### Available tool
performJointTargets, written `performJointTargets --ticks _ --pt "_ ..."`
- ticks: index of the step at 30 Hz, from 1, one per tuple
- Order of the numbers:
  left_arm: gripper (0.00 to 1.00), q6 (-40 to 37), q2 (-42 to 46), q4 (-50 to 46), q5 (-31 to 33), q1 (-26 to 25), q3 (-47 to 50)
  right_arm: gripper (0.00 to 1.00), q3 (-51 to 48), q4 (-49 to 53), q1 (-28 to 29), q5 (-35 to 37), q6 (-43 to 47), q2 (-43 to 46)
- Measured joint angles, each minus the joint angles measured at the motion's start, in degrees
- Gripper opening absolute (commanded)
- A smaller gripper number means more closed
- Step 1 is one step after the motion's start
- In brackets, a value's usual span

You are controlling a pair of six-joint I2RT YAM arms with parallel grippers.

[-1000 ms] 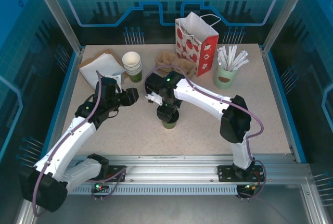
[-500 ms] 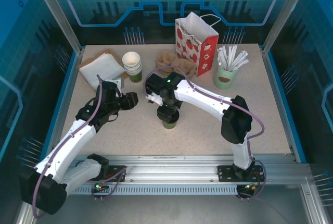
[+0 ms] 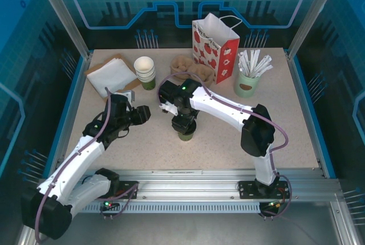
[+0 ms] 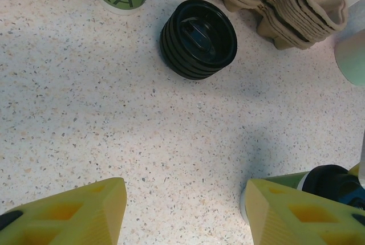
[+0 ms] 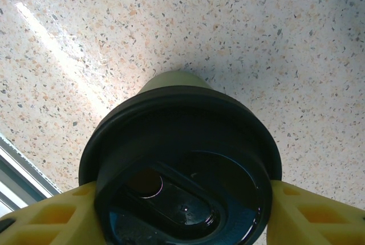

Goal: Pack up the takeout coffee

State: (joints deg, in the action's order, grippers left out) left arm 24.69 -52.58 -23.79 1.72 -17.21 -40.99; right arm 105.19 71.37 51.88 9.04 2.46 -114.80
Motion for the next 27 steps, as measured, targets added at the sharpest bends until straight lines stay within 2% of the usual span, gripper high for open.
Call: performJointTargets --ticks 5,11,27 --pt "0.59 0.44 0.46 0.0 0.0 -0.09 0.0 0.66 0.72 0.57 0.0 -0.04 0.24 -0.24" --pt "0.59 0.46 0.46 0.0 0.0 -0.2 0.0 0.73 2.19 1.05 0.0 -0.24 0.66 -1.09" --pt "0.58 0.87 0.46 0.02 -1.51 -0.2 0.02 0.76 3.19 1.27 -0.02 -0.48 1.25 -1.46"
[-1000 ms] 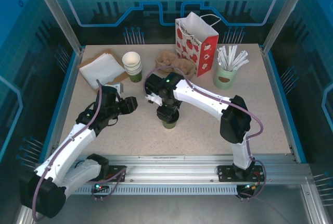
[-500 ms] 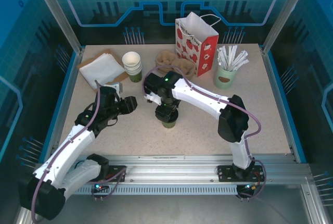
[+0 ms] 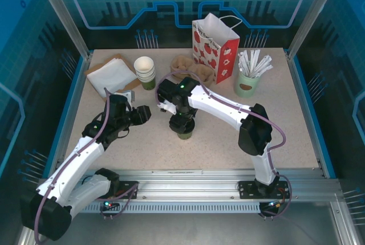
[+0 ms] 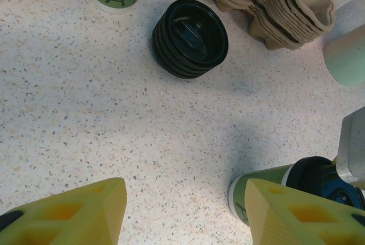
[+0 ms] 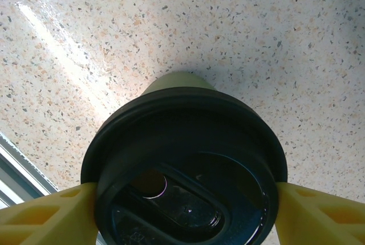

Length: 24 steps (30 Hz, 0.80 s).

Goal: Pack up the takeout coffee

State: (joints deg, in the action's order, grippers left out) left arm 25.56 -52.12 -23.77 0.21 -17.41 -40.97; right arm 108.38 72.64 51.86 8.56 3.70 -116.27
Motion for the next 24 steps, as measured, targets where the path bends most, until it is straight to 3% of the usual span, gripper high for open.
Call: performJointTargets --ticks 8,15,24 --pt "0.55 0.55 0.0 0.07 -2.1 -0.39 1.73 0.77 -0.02 -0.02 0.0 0.0 0.46 0.0" --pt "0.49 1.73 0.02 0.31 -3.98 -0.87 2.78 0.68 -1.07 -0.33 0.0 -0.85 1.01 0.52" --pt "0.46 6.1 1.25 4.76 -10.64 -2.25 6.25 0.73 -2.93 -1.99 -0.04 -2.12 1.31 2.54"
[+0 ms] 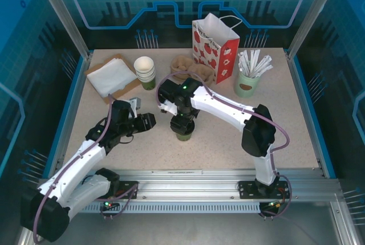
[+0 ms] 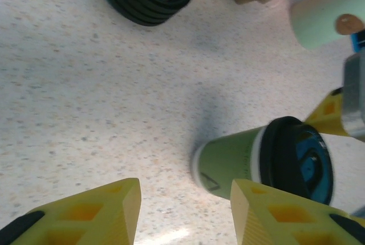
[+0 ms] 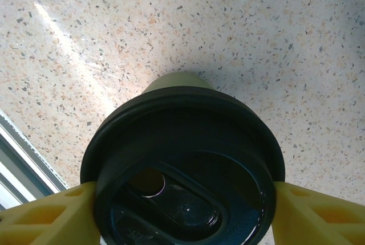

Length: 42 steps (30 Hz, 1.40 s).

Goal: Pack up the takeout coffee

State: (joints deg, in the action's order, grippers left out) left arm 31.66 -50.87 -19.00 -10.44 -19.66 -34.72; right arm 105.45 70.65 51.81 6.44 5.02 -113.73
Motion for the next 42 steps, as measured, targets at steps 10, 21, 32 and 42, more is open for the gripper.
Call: performJointTargets --ticks 10,21,32,42 --pt "0.42 10.38 -4.46 16.83 -11.43 -1.57 7.02 0.74 -1.99 -1.53 0.0 -0.92 -0.02 1.29" --pt "0.4 17.59 -11.58 30.67 -16.79 -3.19 10.12 0.74 -2.4 -2.34 0.0 -0.94 -0.04 1.36" --pt "0.38 19.45 -17.59 36.5 -17.94 -4.24 10.58 0.74 -2.4 -2.27 0.0 -1.03 -0.04 1.36" --pt "0.37 19.41 -20.22 37.79 -17.94 -4.26 10.88 0.76 -2.4 -2.36 -0.09 -1.01 -0.07 1.36"
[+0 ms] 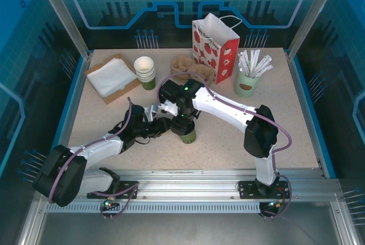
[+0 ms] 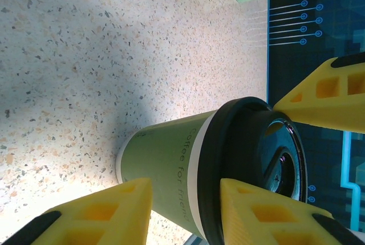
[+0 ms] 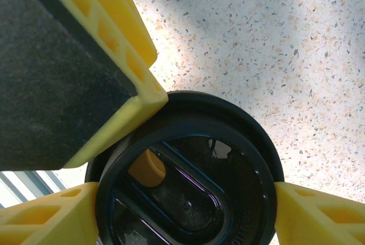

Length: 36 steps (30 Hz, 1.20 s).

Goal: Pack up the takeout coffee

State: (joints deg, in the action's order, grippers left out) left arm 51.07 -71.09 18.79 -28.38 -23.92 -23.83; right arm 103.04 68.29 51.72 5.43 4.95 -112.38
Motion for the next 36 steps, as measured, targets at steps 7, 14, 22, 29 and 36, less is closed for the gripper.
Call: performJointTargets --ticks 7,14,22,29,36 --pt "0.38 -0.13 0.0 -0.07 0.0 0.0 0.0 0.77 -0.66 -0.59 0.0 -0.04 -0.02 0.33" --pt "0.4 -0.42 2.08 -1.33 0.02 0.0 -0.02 0.78 -4.22 -2.54 0.0 -0.09 -0.52 2.84" --pt "0.41 -0.59 2.56 -1.99 0.02 -0.48 -0.02 0.76 -9.4 -6.67 0.0 -1.79 -1.51 6.49" --pt "0.41 -1.51 2.56 -2.05 0.0 -1.77 -0.02 0.79 -12.41 -9.25 0.0 -2.91 -2.34 8.17" --pt "0.43 -1.95 2.71 -3.13 0.02 -2.19 -0.02 0.83 -14.62 -11.3 0.0 -2.99 -2.99 9.66"
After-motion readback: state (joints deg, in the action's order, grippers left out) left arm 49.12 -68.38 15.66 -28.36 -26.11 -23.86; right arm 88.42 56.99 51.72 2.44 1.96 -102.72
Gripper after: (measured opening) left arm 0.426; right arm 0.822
